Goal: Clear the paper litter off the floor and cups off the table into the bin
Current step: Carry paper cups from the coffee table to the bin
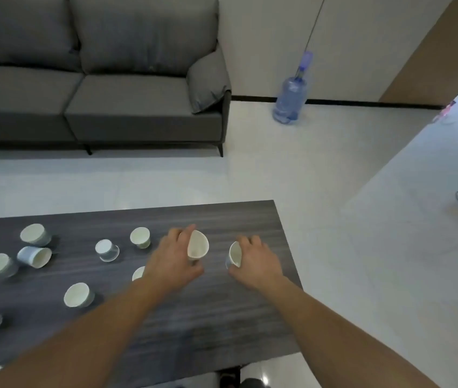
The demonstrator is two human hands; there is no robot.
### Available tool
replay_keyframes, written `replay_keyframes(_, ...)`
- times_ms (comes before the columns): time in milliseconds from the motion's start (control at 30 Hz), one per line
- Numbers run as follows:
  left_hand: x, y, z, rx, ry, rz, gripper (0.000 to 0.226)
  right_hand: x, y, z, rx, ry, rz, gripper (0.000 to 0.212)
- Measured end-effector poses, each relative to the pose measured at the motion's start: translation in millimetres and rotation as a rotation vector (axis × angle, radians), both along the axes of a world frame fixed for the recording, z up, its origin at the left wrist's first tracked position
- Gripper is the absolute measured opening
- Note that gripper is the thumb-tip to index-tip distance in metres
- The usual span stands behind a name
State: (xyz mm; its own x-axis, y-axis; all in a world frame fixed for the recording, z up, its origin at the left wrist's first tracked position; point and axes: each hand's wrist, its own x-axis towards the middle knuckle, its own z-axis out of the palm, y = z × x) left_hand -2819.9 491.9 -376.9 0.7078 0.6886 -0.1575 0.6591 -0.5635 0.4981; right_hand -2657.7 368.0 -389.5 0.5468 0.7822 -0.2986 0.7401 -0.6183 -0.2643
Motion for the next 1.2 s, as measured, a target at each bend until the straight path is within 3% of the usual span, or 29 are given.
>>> replay_keyframes(200, 9, -44, 38, 0.041, -0.001, -0.270, 0.081, -28, -94, 39, 0.074, -0.073, -0.225, 0.058)
replay_keyframes(400, 56, -143, 73, 0.116, -0.068, -0.558, 0.072, -37, -227, 67, 0.104, -0.139, -0.497, 0.065)
replay_keyframes(600, 110, -298, 93, 0.160, -0.122, -0.877, 0.084, -47, -391, 83, 0.122, -0.198, -0.784, 0.066)
replay_keyframes(900, 138, -590, 93, 0.125, -0.194, -1.254, 0.082, -97, -673, 94, 0.053, -0.225, -1.158, 0.068)
replay_keyframes(1200, 151, -795, 81, 0.109, -0.200, -1.552, 0.081, -148, -854, 80, 0.022, -0.162, -1.485, 0.069)
